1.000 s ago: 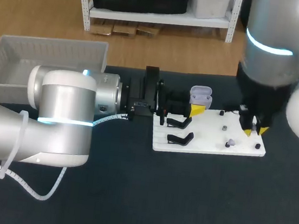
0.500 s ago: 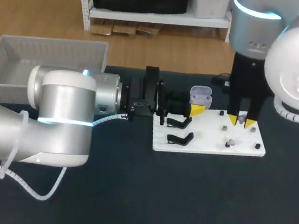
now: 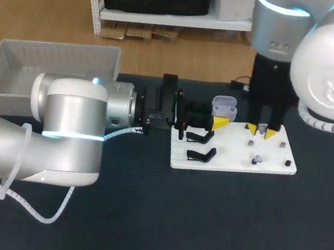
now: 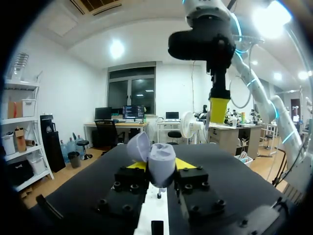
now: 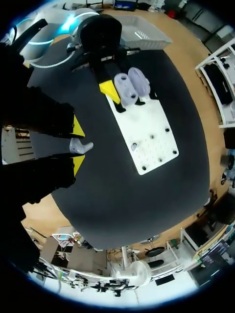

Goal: Pick up each earbud case from the left stands, insert the matching earbuds, close the lid, and place the case in the box.

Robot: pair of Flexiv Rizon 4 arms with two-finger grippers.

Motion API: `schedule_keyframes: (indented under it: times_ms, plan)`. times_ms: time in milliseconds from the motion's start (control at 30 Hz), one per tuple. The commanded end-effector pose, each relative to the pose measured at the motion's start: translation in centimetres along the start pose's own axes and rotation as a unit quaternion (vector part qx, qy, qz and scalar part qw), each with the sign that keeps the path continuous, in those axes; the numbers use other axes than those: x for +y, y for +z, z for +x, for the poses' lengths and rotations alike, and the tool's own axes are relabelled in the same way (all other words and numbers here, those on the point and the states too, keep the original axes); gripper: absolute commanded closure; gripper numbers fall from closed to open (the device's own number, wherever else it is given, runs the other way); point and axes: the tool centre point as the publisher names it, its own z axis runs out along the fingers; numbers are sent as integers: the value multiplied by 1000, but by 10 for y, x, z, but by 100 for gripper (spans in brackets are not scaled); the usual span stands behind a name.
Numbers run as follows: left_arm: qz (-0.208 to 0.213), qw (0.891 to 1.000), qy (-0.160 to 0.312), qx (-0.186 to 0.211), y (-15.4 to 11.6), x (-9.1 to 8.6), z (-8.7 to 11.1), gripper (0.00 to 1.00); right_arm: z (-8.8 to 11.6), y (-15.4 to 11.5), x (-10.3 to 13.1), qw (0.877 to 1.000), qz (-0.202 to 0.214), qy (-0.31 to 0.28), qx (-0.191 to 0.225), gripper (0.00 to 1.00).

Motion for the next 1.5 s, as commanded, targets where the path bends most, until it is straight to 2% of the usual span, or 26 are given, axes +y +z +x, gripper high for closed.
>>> schedule_keyframes:
  times_ms: [33, 267, 467, 933, 1500]
  plan:
    - [-5, 1000, 3, -4, 0, -2, 2, 100, -11, -11, 27, 1000, 14, -9, 14, 100]
    - [-5, 1000, 3, -4, 0, -2, 2, 100, -28, -14, 54, 999, 24, -28, 5, 100]
    - [-5, 1000, 3, -4, 0, -2, 2, 100, -41, -7, 65, 1000, 22, -16, -6, 100]
    - [-5, 1000, 3, -4, 0, -2, 2, 100, -47, 4, 62, 999, 25, -13, -17, 100]
    - [-5, 1000, 3, -4, 0, -2, 2, 100, -47, 7, 61, 999, 35, 19, -6, 100]
